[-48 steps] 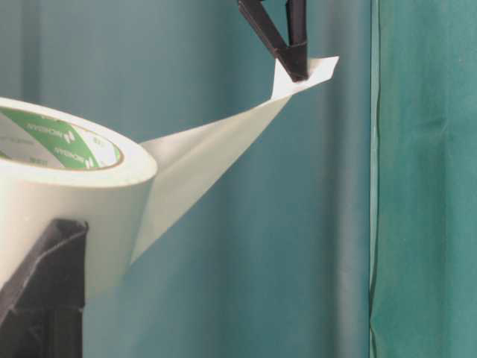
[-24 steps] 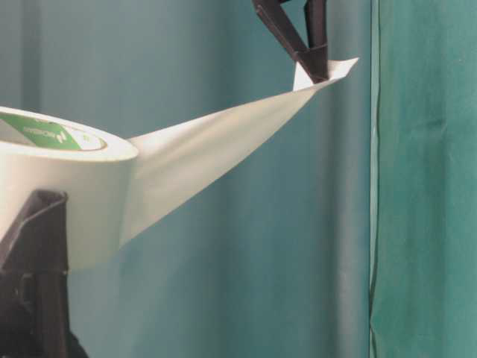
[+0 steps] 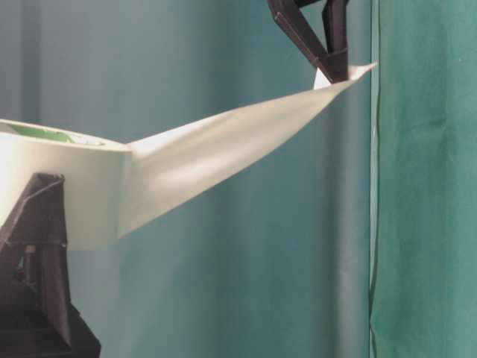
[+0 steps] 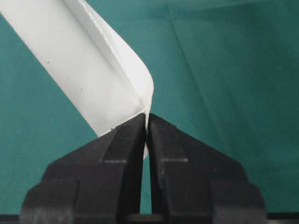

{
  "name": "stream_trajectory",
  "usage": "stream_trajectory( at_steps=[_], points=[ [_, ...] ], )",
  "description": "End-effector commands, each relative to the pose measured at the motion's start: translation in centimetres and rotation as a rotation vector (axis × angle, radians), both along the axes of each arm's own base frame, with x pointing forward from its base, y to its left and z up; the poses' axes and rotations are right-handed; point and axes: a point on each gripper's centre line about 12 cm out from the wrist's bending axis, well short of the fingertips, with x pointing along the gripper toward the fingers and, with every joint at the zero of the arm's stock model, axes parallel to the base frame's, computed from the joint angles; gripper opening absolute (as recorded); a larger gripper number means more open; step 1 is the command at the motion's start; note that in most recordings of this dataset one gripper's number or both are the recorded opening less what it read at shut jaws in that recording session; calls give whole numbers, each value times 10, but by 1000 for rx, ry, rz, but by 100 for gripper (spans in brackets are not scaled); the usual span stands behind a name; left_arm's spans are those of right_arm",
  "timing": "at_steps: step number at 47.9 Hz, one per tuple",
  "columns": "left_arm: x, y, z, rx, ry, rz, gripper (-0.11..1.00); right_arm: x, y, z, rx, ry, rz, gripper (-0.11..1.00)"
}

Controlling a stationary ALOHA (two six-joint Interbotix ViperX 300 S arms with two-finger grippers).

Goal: Peel off the duct tape with your right arm.
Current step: 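Swing the roll upward with the left gripper, peeling more tape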

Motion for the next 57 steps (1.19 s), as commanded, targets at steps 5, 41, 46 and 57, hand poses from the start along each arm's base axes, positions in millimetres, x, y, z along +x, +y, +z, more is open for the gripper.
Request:
stream_trajectory(
  at_steps=[5, 41, 46, 57],
  points=[
    [-14, 1, 35, -24, -150, -5, 20, 4, -4, -4, 17, 14, -17, -9],
    [-20, 49, 41, -31, -265, 127, 20, 9, -4, -18, 32, 73, -17, -9],
    [-22, 59, 40, -32, -290, 157, 20, 10, -4, -20, 33, 77, -17, -9],
    [-23, 83, 37, -24, -308, 225, 20, 9, -5, -19, 33, 76, -19, -9]
  ],
)
